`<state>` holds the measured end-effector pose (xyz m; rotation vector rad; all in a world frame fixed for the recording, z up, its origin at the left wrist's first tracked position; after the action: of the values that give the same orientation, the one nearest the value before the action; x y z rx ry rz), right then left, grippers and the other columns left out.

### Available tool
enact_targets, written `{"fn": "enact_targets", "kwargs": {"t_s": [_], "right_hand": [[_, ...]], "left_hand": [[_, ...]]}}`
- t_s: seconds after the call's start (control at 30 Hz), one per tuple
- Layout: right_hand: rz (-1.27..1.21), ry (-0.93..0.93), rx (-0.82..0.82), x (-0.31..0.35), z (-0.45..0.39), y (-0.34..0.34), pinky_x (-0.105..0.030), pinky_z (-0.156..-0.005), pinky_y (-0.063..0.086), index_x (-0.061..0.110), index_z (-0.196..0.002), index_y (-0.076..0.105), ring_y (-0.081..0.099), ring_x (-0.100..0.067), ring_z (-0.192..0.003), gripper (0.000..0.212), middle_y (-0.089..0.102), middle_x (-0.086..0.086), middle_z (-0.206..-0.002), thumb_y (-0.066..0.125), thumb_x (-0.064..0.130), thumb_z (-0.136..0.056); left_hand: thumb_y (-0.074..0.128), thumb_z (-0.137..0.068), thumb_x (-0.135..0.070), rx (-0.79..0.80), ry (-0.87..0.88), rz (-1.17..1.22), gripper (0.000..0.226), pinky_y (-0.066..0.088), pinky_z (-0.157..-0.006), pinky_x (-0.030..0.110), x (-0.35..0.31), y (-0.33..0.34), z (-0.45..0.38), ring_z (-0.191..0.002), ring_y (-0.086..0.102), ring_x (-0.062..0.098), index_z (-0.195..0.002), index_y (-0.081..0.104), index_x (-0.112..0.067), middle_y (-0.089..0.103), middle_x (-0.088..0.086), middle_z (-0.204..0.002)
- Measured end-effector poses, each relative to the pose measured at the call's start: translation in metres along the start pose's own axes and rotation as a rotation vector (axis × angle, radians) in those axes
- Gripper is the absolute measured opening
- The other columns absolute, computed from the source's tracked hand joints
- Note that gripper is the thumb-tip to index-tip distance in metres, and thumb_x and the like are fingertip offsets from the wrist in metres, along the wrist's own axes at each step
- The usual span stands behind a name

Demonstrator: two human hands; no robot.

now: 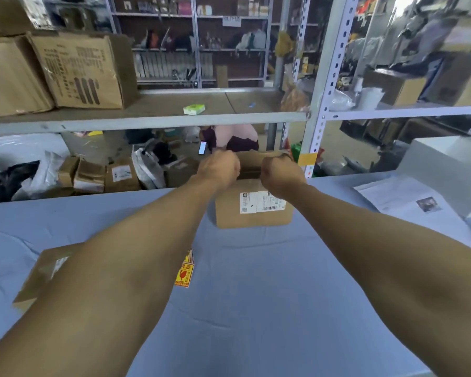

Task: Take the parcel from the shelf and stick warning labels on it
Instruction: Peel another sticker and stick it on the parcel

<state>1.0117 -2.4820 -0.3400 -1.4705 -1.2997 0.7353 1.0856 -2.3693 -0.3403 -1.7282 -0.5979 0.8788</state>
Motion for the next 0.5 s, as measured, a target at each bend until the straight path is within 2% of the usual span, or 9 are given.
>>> {"fn": "enact_targets", "kwargs": {"t_s": [0.1,0.2,0.27,0.33,0.4,0.5], "right_hand": [[0.01,0.021,0.035,0.008,0.007,0.006,-0.023,-0.045,0.03,0.014,-0.066,0.046,0.044,-0.016,-0.049,0.02,0.054,-0.006,-0.064,0.046,0.012,-0.085],[0.0,-0.001,0.065,0.028,0.016,0.003,-0.025,-0.048,0.034,0.015,-0.062,0.043,0.046,-0.02,-0.051,0.025,0.052,-0.005,-0.064,0.043,0.011,-0.087],[0.005,-0.024,0.081,0.047,0.024,0.0,-0.028,-0.051,0.038,0.013,-0.065,0.048,0.05,-0.025,-0.055,0.023,0.06,-0.01,-0.072,0.042,0.012,-0.087],[0.001,-0.05,0.078,0.067,0.033,-0.002,-0.032,-0.056,0.04,0.009,-0.075,0.055,0.054,-0.031,-0.064,0.018,0.064,-0.014,-0.079,0.043,0.014,-0.087],[-0.04,-0.082,0.062,0.092,0.045,-0.003,-0.034,-0.061,0.041,0.008,-0.088,0.06,0.056,-0.034,-0.074,0.019,0.062,-0.014,-0.084,0.044,0.018,-0.09],[-0.065,-0.158,0.075,0.136,0.065,0.004,-0.04,-0.067,0.05,0.007,-0.093,0.064,0.063,-0.039,-0.088,0.018,0.069,-0.018,-0.095,0.049,0.018,-0.091]], "left_hand": [[0.057,-0.086,-0.017,0.026,-0.021,-0.007,0.02,0.054,-0.085,0.038,0.014,0.005,0.017,-0.094,0.064,0.03,-0.088,0.074,-0.027,0.069,0.005,-0.1],[0.052,-0.084,-0.015,0.04,-0.057,-0.027,0.024,0.057,-0.083,0.04,0.03,0.001,0.042,-0.091,0.066,0.03,-0.085,0.074,-0.024,0.071,0.006,-0.094],[0.051,-0.082,-0.016,0.041,-0.086,-0.021,0.023,0.057,-0.077,0.038,0.041,-0.007,0.061,-0.089,0.066,0.029,-0.082,0.074,-0.022,0.071,0.004,-0.091],[0.052,-0.079,-0.014,0.038,-0.1,-0.008,0.021,0.057,-0.073,0.037,0.052,-0.013,0.078,-0.089,0.066,0.03,-0.081,0.072,-0.019,0.072,0.005,-0.09],[0.053,-0.082,-0.013,0.04,-0.104,-0.01,0.022,0.057,-0.08,0.04,0.065,-0.022,0.104,-0.097,0.066,0.033,-0.089,0.073,-0.018,0.073,0.008,-0.099],[0.06,-0.089,-0.022,0.038,-0.148,-0.009,0.029,0.052,-0.094,0.039,0.098,-0.033,0.146,-0.115,0.061,0.031,-0.115,0.069,-0.018,0.067,0.009,-0.125]]}}
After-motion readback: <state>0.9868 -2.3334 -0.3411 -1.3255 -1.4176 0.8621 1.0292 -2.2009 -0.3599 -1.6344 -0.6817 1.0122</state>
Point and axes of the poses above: each hand's wrist, its own z-axis away from the middle knuckle, its own y-axis out of the palm, x = y × z, the point moved 9 cm from there along -z, towards the middle knuckle
